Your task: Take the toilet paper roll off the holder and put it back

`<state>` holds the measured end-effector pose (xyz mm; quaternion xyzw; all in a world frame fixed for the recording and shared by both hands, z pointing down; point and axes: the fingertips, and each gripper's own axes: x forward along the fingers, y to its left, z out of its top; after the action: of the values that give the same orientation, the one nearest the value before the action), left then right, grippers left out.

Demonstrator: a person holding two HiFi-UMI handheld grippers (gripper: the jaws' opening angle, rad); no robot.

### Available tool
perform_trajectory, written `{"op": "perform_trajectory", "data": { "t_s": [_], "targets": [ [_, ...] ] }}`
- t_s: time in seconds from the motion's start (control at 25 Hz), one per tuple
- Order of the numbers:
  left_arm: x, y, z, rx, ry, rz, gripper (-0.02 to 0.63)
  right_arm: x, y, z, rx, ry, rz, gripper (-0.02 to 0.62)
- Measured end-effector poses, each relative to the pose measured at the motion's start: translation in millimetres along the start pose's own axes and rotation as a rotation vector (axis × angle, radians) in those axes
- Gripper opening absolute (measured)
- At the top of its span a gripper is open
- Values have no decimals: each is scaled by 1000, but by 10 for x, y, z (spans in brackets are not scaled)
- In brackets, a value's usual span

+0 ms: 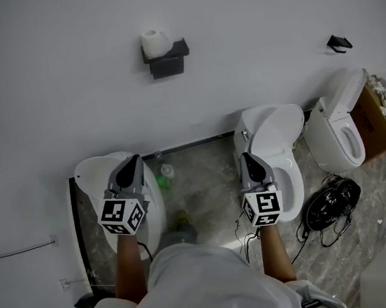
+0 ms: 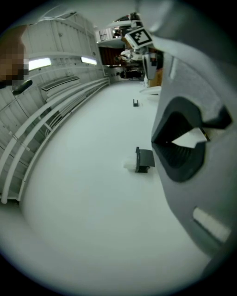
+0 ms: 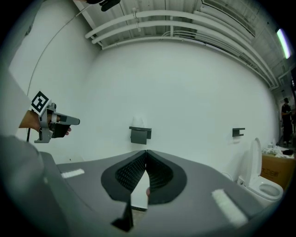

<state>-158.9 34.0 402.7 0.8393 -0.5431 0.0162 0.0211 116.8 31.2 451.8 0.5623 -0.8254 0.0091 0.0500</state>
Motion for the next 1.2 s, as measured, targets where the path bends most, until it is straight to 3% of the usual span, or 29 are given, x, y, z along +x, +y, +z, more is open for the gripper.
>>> {"op": "perform_trajectory", "data": {
  "t_s": [0.56, 1.2],
  "targets": [
    [1020, 1244, 145, -15, 2, -17, 0, 1607, 227, 285, -18, 2, 9, 3],
    [1721, 1640, 207, -11, -4, -30, 0, 2386, -33, 393, -21, -16, -8, 3]
  ]
}}
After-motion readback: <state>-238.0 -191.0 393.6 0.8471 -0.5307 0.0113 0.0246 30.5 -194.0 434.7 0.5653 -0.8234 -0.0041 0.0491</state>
